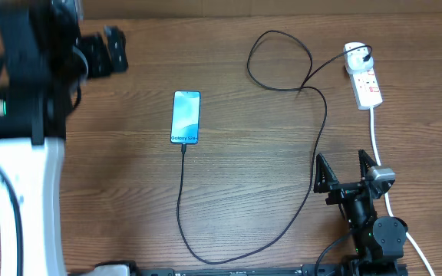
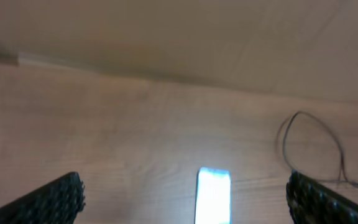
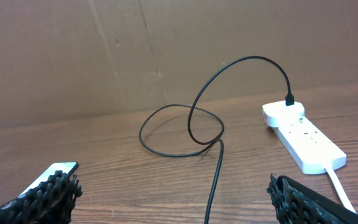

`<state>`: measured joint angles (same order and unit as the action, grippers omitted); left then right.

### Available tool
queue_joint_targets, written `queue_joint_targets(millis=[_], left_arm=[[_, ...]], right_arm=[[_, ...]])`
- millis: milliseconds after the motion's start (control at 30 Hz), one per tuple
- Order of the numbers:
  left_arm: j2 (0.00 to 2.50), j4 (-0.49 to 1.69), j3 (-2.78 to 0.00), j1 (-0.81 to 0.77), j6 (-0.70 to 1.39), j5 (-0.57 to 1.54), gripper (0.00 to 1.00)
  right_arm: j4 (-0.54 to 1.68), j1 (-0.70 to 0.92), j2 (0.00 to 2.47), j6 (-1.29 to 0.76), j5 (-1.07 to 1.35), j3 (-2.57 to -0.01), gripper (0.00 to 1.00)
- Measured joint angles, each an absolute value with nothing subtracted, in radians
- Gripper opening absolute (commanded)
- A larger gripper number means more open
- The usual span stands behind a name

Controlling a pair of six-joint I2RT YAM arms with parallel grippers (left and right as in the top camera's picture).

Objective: Plug charger to phone and switch on socket

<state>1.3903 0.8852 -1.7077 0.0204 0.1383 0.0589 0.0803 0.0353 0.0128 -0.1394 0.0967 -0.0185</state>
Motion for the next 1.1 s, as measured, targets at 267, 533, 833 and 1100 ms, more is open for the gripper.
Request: queue_joint_targets(millis=[267,533,833,1100], left_arm=[[1.015,0.507,-1.145,0.02,0.073,0.112,1.0],[0.583,0.17,-0.64,0.02,-0.016,0.141,0.99],[0.278,-0.016,-0.266,0.02,-0.137,0.187,1.0],[0.154,-0.025,-0.141,0.02,-0.207,0.192,1.0]], right_arm=[[0.08,0.036,0.013,-0.142,0.097,-0.019,1.0],[0.08,0.036,0.012,-0.142,0.097,-0.019,1.0],[0.08,0.036,0.012,-0.145,0.097,-0.019,1.0],[0.081,0.036,0.012,-0.146,0.097,-0.019,1.0]])
